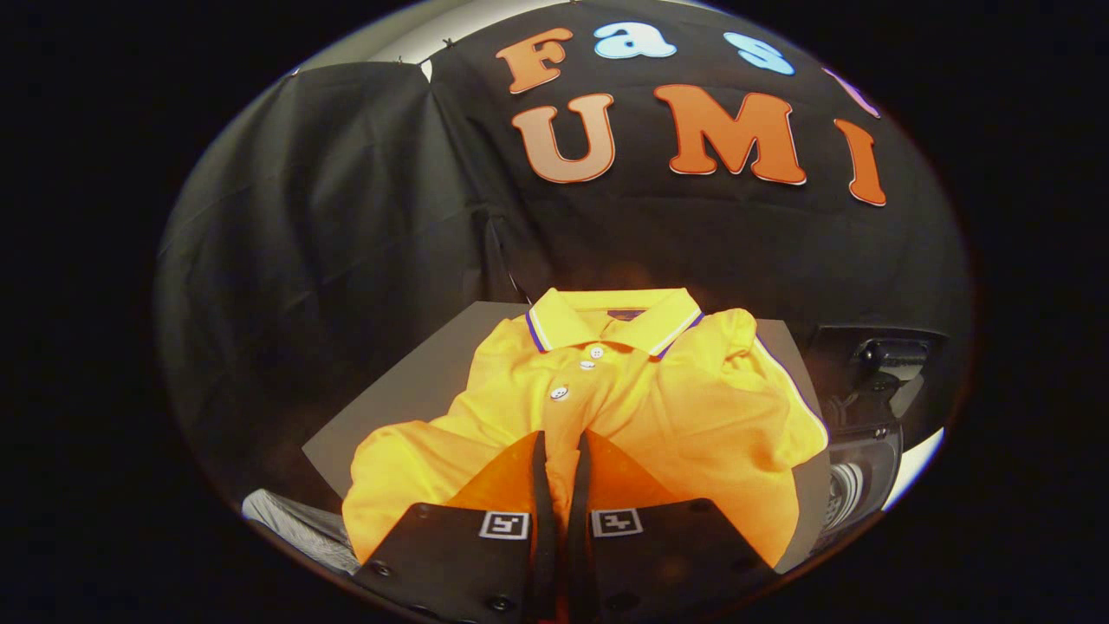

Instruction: Put the clothes into the washing machine and then close the washing machine lid.

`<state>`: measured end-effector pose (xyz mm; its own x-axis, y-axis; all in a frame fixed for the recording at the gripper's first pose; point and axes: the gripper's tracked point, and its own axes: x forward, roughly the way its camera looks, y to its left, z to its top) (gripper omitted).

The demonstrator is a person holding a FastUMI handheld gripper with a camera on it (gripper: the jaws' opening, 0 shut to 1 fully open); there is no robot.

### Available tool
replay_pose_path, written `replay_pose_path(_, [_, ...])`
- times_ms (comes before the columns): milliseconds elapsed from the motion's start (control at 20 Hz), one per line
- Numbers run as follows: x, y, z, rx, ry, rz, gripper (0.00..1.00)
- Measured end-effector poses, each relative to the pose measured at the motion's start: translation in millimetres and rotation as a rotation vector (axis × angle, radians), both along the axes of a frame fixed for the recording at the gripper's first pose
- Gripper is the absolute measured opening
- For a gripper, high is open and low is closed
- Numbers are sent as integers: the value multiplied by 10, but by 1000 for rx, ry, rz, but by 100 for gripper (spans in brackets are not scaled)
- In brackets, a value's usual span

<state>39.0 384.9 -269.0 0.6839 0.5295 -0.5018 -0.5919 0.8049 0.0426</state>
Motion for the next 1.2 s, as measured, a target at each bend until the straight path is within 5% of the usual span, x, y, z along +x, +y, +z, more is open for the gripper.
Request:
replay_pose_path(500, [118, -729, 1001, 114, -140, -123, 9])
replay_pose_path(1200, [630, -2356, 1626, 134, -224, -317, 9])
